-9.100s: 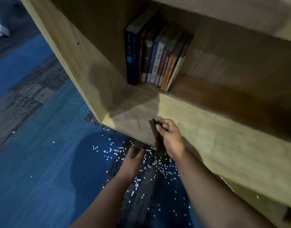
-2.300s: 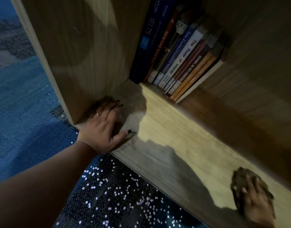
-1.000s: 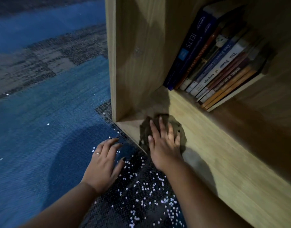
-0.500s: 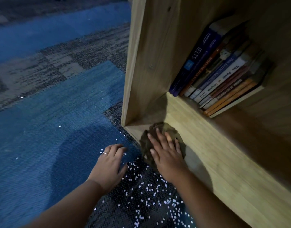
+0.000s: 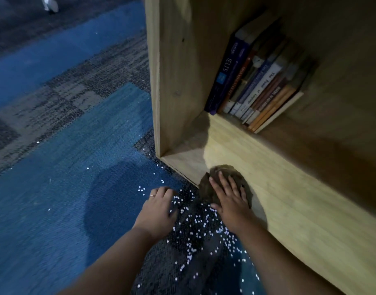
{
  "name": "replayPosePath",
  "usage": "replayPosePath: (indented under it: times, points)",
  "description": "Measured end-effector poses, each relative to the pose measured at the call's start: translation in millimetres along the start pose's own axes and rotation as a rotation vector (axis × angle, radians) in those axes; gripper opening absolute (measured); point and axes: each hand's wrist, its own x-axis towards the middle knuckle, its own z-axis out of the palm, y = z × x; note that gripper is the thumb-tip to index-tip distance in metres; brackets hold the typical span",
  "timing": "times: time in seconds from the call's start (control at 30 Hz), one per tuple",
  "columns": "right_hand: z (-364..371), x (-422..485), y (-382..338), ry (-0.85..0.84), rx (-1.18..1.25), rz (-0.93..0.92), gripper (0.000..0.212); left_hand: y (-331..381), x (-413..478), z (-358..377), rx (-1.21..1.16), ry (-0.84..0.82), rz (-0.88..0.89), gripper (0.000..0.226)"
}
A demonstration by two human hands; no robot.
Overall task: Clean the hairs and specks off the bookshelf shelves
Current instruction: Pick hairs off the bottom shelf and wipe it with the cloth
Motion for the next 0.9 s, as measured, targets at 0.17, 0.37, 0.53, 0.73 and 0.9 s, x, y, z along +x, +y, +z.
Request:
replayPosePath:
  times: [0.17,0.37,0.53,0.73,0.9]
  points:
    - [6.4,-76.5,45.7,-0.068,0.073,0.174,0.081,50.8,-22.7,-11.5,-0.028,-0.074,0.039,0.039]
    - [-32.6,-167.5,69.1,-0.038,0.868,0.56,0.05,107.9,-56.4,-10.2,-0.22,-0.207,0.095,0.022]
    - [-89.4,-221.7,43.8,0.293,1.69,0.665,0.013,182.6,-79.3,-21.3,-0.68,-0.273,-0.081,0.02]
    - [-159.7,-292.4,26.2,0.389,2.041,0.526,0.036,273.9,-97.8,-46.1,-1.153,-0.535,-0.194,0.043]
    - [-177.0,-355.9,44.4,0.523,1.877,0.506,0.055,335.2,-125.0,-59.2,-1.07,-0.457,-0.035,0.018]
